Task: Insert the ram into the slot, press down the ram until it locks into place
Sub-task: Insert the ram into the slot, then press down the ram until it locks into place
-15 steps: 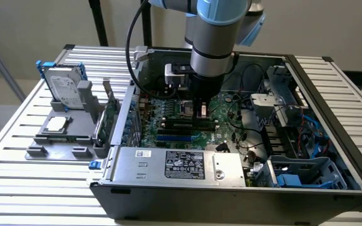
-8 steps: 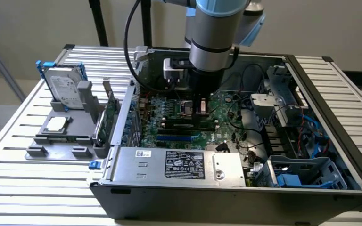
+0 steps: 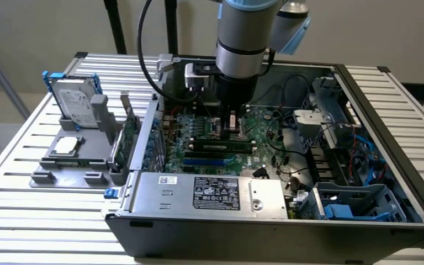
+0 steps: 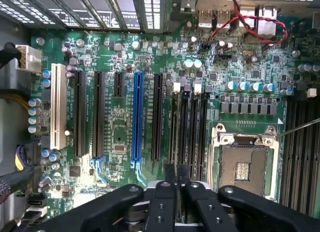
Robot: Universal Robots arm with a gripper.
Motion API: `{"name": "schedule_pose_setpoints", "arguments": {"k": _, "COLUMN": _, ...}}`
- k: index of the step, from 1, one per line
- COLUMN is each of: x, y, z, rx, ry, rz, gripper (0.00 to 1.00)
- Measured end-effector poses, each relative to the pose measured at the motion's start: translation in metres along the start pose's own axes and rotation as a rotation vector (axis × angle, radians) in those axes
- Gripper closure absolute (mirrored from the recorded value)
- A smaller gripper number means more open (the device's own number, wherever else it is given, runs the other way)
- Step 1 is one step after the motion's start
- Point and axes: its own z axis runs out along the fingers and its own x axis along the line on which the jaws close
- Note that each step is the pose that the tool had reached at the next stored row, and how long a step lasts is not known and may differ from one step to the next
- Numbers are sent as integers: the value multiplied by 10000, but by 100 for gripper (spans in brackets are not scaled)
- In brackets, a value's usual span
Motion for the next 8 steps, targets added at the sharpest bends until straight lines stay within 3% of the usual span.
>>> {"name": "schedule_pose_setpoints", "arguments": {"k": 2, "x": 0, "y": 0, "z": 0, "rx": 0, "ry": -1, "rz": -1, "gripper": 89}}
{"name": "schedule_pose_setpoints", "arguments": {"k": 8, "x": 0, "y": 0, "z": 0, "rx": 0, "ry": 0, "rz": -1, "gripper": 89}}
